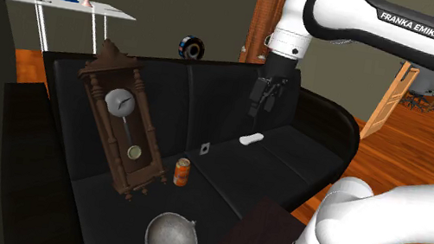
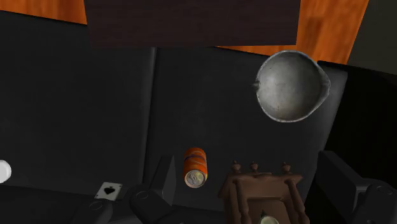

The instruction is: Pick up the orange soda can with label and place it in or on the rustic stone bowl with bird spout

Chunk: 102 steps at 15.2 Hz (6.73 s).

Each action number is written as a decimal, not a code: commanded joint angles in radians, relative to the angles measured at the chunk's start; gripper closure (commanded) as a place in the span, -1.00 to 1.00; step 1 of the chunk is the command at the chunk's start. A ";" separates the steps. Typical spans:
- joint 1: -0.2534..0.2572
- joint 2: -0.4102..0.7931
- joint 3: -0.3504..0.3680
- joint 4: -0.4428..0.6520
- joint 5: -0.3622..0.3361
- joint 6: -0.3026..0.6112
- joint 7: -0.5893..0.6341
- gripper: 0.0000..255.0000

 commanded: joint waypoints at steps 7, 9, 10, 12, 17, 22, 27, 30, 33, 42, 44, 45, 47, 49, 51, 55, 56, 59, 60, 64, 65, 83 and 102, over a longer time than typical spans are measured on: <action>-0.006 0.111 -0.010 -0.096 -0.005 0.196 -0.026 -1.00; -0.008 0.159 -0.013 -0.118 -0.006 0.261 -0.034 -1.00; -0.009 0.184 -0.015 -0.127 -0.006 0.294 -0.038 -1.00; -0.010 0.239 -0.018 -0.140 -0.006 0.358 -0.047 -1.00; -0.013 0.396 -0.027 -0.149 -0.004 0.514 -0.068 -1.00; -0.015 0.572 -0.035 -0.123 0.002 0.655 -0.090 -1.00; -0.017 0.762 -0.042 -0.062 0.014 0.774 -0.114 -1.00; -0.019 0.878 -0.044 -0.010 0.023 0.833 -0.128 -1.00; -0.022 0.996 -0.044 0.053 0.033 0.881 -0.142 -1.00; -0.028 1.183 -0.038 0.135 0.050 0.980 -0.162 -1.00; -0.028 1.204 -0.036 0.133 0.053 1.002 -0.164 -1.00; -0.028 1.210 -0.035 0.133 0.054 1.008 -0.164 -1.00; -0.028 1.210 -0.035 0.133 0.054 1.008 -0.164 -1.00; -0.028 1.210 -0.035 0.133 0.054 1.008 -0.164 -1.00; -0.028 1.210 -0.035 0.133 0.054 1.008 -0.164 -1.00; -0.028 1.210 -0.035 0.134 0.054 1.008 -0.164 1.00; -0.028 1.210 -0.035 0.134 0.054 1.008 -0.164 1.00; -0.028 1.210 -0.035 0.133 0.054 1.008 -0.164 1.00; -0.028 1.210 -0.035 0.133 0.054 1.008 -0.164 1.00; -0.027 1.188 -0.037 0.132 0.051 0.987 -0.161 1.00; -0.027 1.177 -0.038 0.132 0.050 0.976 -0.159 1.00; -0.023 1.008 -0.047 0.171 0.026 0.770 -0.133 1.00; 0.044 0.743 0.011 0.018 0.020 0.667 0.003 1.00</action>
